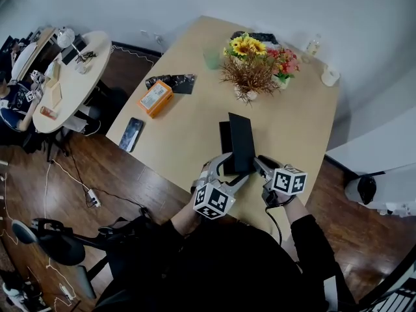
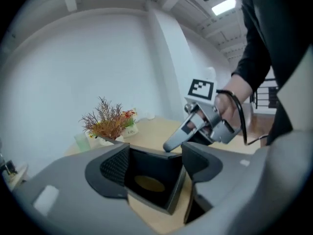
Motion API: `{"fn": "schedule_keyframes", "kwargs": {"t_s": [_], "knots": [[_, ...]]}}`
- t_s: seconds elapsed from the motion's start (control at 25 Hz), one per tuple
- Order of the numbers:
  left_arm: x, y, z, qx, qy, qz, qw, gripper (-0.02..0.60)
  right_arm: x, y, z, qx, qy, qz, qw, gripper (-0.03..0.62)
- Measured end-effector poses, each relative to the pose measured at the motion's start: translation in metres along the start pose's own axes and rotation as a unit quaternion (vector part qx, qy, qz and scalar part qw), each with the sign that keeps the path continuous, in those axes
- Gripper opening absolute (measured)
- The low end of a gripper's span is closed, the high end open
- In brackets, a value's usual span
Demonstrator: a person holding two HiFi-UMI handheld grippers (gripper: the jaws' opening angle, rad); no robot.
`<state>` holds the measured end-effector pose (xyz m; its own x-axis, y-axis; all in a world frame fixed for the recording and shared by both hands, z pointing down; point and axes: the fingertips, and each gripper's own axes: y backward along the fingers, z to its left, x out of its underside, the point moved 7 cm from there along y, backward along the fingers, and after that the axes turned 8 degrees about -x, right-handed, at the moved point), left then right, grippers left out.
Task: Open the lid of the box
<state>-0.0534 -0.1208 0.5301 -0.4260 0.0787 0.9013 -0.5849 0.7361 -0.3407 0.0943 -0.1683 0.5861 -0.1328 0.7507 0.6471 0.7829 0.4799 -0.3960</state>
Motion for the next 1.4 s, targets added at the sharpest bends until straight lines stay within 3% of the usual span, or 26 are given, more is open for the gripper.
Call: {"fn": "schedule_keyframes", "kwargs": {"t_s": [0.12, 0.2, 0.32, 0.44, 0.56, 0.68, 0.76, 0.8, 0.88, 1.08, 1.24, 1.4], "knots": [[-0.023, -0.005, -0.003, 0.011, 0.029, -0.022, 0.9993, 0.319, -0.008, 0.008, 0.013, 0.062, 0.133, 0.031, 0.989, 0.063], [-0.032, -0.009, -0.007, 0.012, 0.019, -0.03, 0.9993, 0.316, -0.022, 0.02, 0.024, 0.079, 0.179, 0.007, 0.981, 0.063], [-0.041, -0.016, -0.011, 0.015, -0.001, -0.038, 0.9992, 0.308, -0.052, 0.045, 0.048, 0.063, 0.193, -0.051, 0.978, 0.069], [-0.05, -0.025, -0.017, 0.021, -0.013, -0.045, 0.9987, 0.299, -0.07, 0.065, 0.08, 0.024, 0.221, -0.063, 0.973, 0.101], [-0.056, -0.034, -0.026, 0.034, -0.035, -0.05, 0.9976, 0.299, -0.07, 0.068, 0.105, 0.005, 0.243, -0.018, 0.97, 0.15], [-0.055, -0.043, -0.038, 0.056, -0.059, -0.044, 0.9957, 0.299, -0.055, 0.056, 0.101, 0.059, 0.278, 0.075, 0.956, 0.171], [-0.053, -0.045, -0.046, 0.068, -0.065, -0.038, 0.9948, 0.299, -0.049, 0.055, 0.089, 0.113, 0.298, 0.106, 0.942, 0.078], [-0.051, -0.044, -0.048, 0.07, -0.063, -0.036, 0.9949, 0.299, -0.048, 0.059, 0.082, 0.132, 0.294, 0.102, 0.941, 0.069], [-0.047, -0.036, -0.046, 0.065, -0.053, -0.032, 0.996, 0.299, -0.049, 0.069, 0.068, 0.149, 0.256, 0.076, 0.952, 0.058], [-0.022, -0.003, -0.019, 0.018, -0.001, -0.004, 0.9998, 0.299, -0.043, 0.093, 0.019, 0.144, 0.132, 0.002, 0.981, 0.051], [0.005, 0.029, 0.008, -0.04, 0.064, 0.028, 0.9968, 0.298, -0.024, 0.099, -0.027, 0.15, 0.058, -0.016, 0.987, 0.057], [0.03, 0.057, 0.029, -0.089, 0.084, 0.065, 0.9904, 0.296, -0.004, 0.09, -0.06, 0.136, 0.008, -0.023, 0.99, 0.061]]}}
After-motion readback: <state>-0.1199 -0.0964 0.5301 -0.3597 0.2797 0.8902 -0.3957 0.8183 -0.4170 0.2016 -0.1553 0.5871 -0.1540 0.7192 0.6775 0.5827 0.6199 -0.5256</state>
